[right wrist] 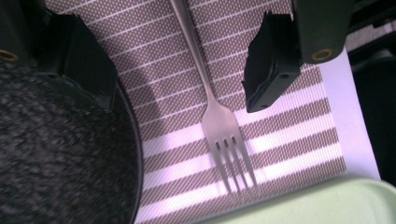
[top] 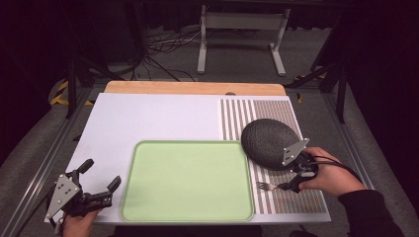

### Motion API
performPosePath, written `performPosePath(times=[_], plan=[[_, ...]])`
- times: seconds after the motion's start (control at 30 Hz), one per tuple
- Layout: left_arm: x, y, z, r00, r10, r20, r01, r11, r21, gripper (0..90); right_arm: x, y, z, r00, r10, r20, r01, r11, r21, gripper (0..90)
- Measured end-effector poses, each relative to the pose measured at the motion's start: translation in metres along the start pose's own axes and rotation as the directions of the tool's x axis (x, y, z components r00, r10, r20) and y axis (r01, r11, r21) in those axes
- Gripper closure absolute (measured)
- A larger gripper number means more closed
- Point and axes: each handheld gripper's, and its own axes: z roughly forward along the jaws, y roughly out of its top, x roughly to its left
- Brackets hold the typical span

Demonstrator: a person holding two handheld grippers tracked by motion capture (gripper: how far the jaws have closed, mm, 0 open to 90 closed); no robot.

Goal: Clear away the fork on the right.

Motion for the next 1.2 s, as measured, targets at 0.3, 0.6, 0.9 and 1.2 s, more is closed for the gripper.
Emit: performPosePath(times=[0.3,0.6,0.9,1.2], plan=[[0.0,0.0,0.0,1.0,0.002,0.0,-0.002,1.0,0.0,0.3,0.004,0.001,0.01,0.9989,-0.032,-0.032,0.036,0.992,0.125,35.7],[0.0,0.0,0.0,1.0,0.003,0.001,-0.003,1.0,0.001,0.3,0.005,0.005,0.016,0.9934,-0.094,-0.065,0.107,0.964,0.243,54.6],[0.0,0.0,0.0,1.0,-0.002,0.003,0.002,1.0,-0.001,0.3,0.002,0.007,0.02,0.9812,-0.168,-0.095,0.19,0.931,0.312,68.5],[0.0,0.0,0.0,1.0,-0.003,0.005,0.003,1.0,-0.002,0.3,0.002,0.007,0.023,0.9696,-0.216,-0.116,0.243,0.907,0.343,83.2]])
